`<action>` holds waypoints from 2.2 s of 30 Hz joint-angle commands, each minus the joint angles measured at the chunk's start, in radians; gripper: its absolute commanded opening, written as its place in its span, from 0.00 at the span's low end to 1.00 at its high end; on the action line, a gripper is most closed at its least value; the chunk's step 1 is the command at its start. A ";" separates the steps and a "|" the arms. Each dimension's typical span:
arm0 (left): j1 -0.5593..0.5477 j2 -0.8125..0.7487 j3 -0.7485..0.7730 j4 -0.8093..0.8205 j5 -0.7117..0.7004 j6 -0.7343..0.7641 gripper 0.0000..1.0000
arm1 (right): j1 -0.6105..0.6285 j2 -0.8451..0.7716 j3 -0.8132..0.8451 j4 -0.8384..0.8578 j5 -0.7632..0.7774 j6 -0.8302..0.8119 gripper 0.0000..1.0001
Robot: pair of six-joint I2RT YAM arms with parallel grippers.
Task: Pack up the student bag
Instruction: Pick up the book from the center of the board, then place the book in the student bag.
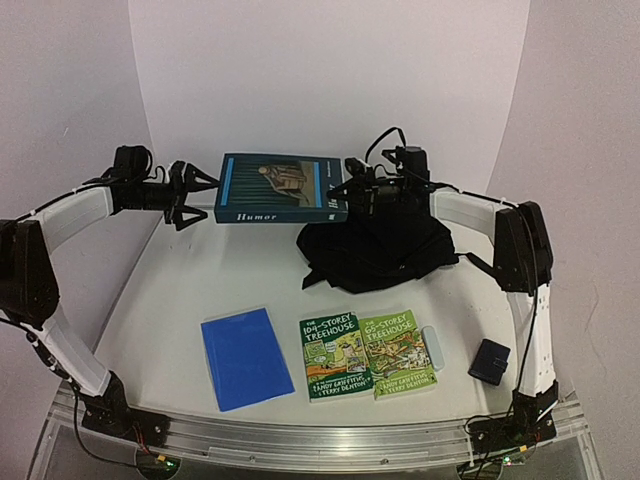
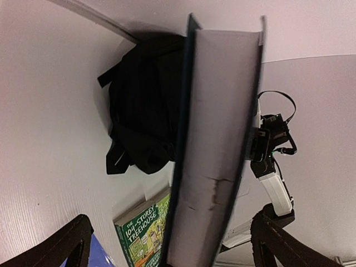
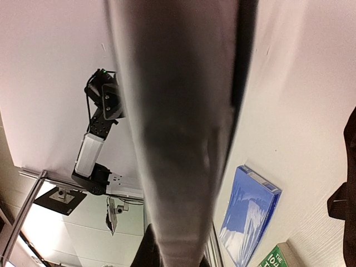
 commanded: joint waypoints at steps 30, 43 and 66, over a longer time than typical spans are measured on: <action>-0.001 0.031 -0.074 0.385 0.017 -0.255 0.00 | -0.039 -0.049 0.152 -0.555 0.471 -0.577 0.94; 0.031 -0.045 -0.089 0.217 -0.223 -0.228 0.00 | 0.106 0.059 0.297 -0.980 0.950 -1.299 0.69; 0.031 -0.140 -0.177 0.159 -0.279 -0.208 0.00 | 0.173 0.234 0.506 -0.992 1.118 -1.308 0.10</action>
